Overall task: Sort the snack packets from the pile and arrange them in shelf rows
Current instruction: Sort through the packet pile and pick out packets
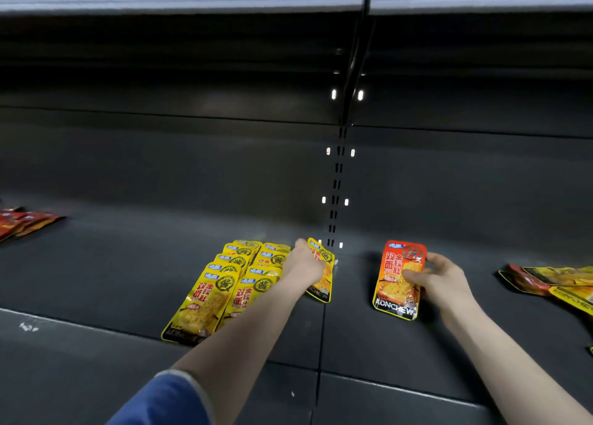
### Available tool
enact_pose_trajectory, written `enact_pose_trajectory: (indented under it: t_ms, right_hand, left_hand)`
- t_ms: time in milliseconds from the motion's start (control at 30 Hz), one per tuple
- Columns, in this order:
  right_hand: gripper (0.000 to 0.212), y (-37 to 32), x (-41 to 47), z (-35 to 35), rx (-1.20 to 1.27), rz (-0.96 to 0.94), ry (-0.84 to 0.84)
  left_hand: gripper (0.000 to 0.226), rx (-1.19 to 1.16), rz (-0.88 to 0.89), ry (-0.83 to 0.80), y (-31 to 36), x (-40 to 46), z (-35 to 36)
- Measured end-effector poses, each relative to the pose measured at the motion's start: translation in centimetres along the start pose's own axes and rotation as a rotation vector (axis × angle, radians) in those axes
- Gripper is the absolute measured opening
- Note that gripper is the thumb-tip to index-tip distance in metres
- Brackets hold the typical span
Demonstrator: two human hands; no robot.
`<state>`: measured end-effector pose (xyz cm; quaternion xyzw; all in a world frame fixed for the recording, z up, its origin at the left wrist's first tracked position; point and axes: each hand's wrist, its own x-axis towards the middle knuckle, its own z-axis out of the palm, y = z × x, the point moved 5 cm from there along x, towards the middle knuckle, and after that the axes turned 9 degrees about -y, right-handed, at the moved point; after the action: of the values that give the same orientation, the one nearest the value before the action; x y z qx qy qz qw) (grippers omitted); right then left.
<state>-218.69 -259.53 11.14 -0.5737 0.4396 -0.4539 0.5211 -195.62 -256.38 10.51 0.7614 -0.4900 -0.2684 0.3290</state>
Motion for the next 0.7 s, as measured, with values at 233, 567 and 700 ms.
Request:
enact_pose_trajectory:
  t_ms: [233, 567, 700]
  right_hand:
    - [0.035, 0.6, 0.9, 1.8, -0.032, 0.035, -0.087]
    - [0.034, 1.0, 1.0, 1.7, -0.010, 0.042, -0.112]
    - [0.036, 1.0, 1.1, 1.7, -0.023, 0.034, -0.123]
  left_hand:
    - [0.032, 0.225, 0.007, 0.095, -0.3, 0.8, 1.0]
    - [0.041, 0.957, 0.094, 0.208, 0.3, 0.5, 2.3]
    - [0.050, 1.061, 0.110, 0.117, 0.6, 0.0, 2.8]
